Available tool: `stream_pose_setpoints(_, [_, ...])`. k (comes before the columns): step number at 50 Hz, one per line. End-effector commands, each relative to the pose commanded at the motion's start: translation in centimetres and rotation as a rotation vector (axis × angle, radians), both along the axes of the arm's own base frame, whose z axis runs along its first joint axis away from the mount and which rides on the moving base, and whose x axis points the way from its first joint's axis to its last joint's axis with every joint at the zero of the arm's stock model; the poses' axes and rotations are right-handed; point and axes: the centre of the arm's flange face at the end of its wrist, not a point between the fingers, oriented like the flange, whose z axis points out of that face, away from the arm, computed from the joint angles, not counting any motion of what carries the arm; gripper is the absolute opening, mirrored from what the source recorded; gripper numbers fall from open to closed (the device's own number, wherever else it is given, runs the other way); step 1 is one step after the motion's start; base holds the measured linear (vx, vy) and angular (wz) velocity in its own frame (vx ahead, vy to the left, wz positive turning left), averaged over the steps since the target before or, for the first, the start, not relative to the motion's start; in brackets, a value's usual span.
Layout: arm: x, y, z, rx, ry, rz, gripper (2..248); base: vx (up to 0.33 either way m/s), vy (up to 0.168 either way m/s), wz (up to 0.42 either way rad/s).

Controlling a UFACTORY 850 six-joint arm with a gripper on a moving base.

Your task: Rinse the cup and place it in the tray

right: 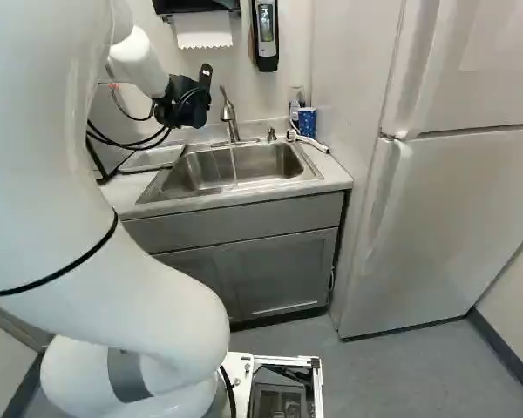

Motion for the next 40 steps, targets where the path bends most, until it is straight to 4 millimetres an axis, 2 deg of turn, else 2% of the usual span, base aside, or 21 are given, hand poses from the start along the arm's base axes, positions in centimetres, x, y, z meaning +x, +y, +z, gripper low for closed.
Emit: stream_pose_setpoints(40, [0.0,0.0,0.0,0.0,0.0,0.0,120,0.0,0.0,0.0])
